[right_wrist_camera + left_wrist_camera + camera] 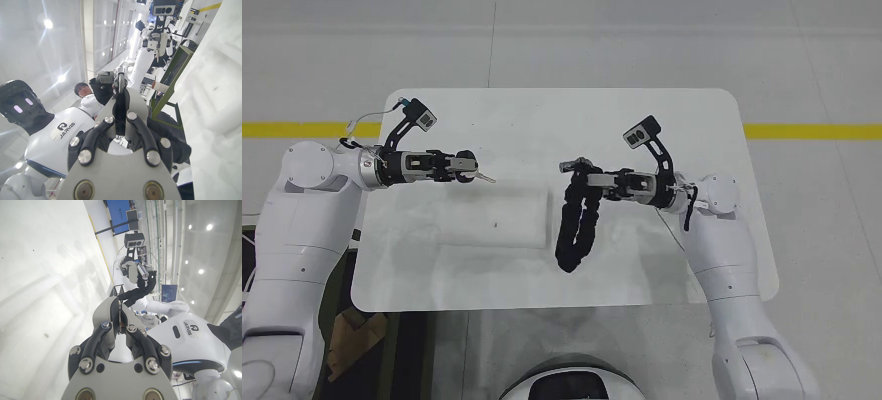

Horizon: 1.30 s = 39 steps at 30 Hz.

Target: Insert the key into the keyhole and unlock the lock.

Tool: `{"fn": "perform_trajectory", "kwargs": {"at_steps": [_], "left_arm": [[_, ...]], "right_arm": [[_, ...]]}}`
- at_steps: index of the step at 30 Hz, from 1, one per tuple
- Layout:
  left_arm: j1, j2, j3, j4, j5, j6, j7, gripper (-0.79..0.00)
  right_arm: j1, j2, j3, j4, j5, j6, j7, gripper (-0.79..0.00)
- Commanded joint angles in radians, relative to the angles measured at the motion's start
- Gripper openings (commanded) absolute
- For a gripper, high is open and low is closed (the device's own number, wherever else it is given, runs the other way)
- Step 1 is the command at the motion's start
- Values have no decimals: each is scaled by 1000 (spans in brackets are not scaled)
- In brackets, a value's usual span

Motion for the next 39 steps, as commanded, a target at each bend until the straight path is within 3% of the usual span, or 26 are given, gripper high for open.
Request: {"fn": "perform_trajectory", "kwargs": {"at_steps": [1, 3, 4, 8, 11, 17, 27, 31, 39], "left_arm": [[0, 0, 0, 0, 0, 0, 0, -785], [0, 0, 0, 0, 0, 0, 0, -785], [37, 1, -10, -22, -12, -9, 32, -785], [201, 1, -93, -204, -22, -171, 267, -785], [294, -15, -85, -281, -8, -279, 425, -785], [366, -40, -55, -362, 115, -357, 590, -785], [379, -48, -55, -371, 94, -331, 605, -785], [445, -51, -81, -433, 150, -240, 698, -785], [462, -59, -85, -476, 189, -128, 671, -785]], "right_arm": [[0, 0, 0, 0, 0, 0, 0, -785], [0, 0, 0, 0, 0, 0, 0, -785], [-23, 1, 1, -9, 2, -2, -8, -785], [-166, 14, 6, -200, -100, 2, -155, -785], [-194, 15, -24, -245, -166, 16, -271, -785], [-198, 20, -61, -274, -188, 13, -307, -785], [-222, 25, -58, -299, -210, -14, -325, -785], [-286, 36, -59, -413, -345, 11, -425, -785], [-309, 50, -79, -469, -430, -10, -467, -785]]}}
